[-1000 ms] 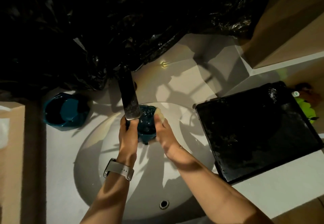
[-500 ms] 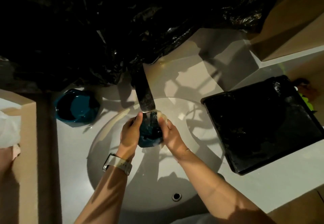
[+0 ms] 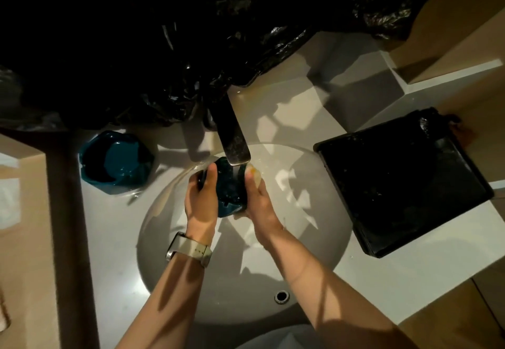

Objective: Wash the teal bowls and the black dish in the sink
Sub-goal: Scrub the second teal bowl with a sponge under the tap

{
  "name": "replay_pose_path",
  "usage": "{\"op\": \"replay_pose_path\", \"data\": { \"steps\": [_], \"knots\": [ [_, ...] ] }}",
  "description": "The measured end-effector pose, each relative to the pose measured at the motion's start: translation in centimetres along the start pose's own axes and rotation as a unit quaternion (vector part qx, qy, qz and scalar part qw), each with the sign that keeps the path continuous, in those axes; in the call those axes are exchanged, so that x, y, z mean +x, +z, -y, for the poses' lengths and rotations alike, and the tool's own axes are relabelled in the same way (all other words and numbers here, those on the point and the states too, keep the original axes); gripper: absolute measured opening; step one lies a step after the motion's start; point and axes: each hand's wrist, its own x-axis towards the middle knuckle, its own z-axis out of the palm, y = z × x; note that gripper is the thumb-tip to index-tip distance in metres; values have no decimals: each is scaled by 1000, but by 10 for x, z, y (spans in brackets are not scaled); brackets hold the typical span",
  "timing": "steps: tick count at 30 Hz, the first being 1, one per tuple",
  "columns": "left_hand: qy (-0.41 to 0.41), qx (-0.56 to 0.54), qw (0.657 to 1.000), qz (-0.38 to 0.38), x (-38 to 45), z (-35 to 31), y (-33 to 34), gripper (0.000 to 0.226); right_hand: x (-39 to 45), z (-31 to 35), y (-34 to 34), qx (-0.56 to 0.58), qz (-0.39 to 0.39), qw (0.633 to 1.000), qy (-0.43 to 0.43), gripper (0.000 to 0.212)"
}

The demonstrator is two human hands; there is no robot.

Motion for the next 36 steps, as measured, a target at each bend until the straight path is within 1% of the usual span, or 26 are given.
{"op": "replay_pose_path", "data": {
  "steps": [3,4,6,8,10,12,14,15,16,17,19,21,23,25,26,28,29,31,33,34,36],
  "knots": [
    [-19,-17,1000,-13,-5,0,0,67,-14,-12,9,47,-7,998,50,46],
    [-32,-35,999,-6,-9,1,0,67,-14,-11,9,47,-7,998,50,46],
    [-49,-73,996,26,-17,4,-6,52,-6,-7,4,22,-13,999,19,43],
    [-60,-85,993,63,-21,6,-16,37,2,1,-6,-21,-7,1000,-15,35],
    [-48,-64,991,110,-20,-3,-26,40,7,3,-19,-49,39,998,-25,33],
    [-42,-26,988,145,-16,-14,-30,44,4,12,-27,-66,100,993,6,32],
    [-55,-2,984,170,-13,-23,-26,25,7,17,-32,-83,141,986,21,34],
    [-63,-5,983,171,-12,-25,-23,18,9,18,-33,-91,146,985,24,39],
    [-68,-7,985,159,-11,-25,-19,16,11,20,-31,-98,137,985,20,45],
    [-61,4,989,136,-9,-23,-16,15,13,18,-28,-95,122,988,11,49],
    [-22,44,995,84,-3,-16,-9,17,11,2,-18,-72,69,995,3,51],
    [7,63,997,51,-2,-9,-4,19,-5,-16,-6,-47,34,998,4,50],
    [30,70,997,27,-4,-5,-1,29,-19,-19,2,-1,34,999,19,48],
    [27,46,999,12,-10,1,-1,36,-14,-8,-2,36,42,998,40,48],
    [28,22,999,14,-17,4,-2,38,-9,0,-6,47,50,997,40,47],
    [43,-13,998,41,-30,10,-4,47,1,10,-13,9,58,998,37,42],
    [46,-22,997,51,-32,13,-5,46,1,8,-15,-17,53,998,28,40],
    [5,-16,999,46,-28,10,-7,34,-3,-1,-19,-36,46,998,5,36],
    [-53,16,997,48,-15,2,-11,28,-9,-7,-23,-35,57,997,22,33],
    [-68,27,995,67,-10,-2,-14,30,-10,-6,-27,-38,67,996,36,32],
    [-67,23,990,121,-4,-6,-18,30,-9,3,-32,-46,98,993,55,32]
  ]
}}
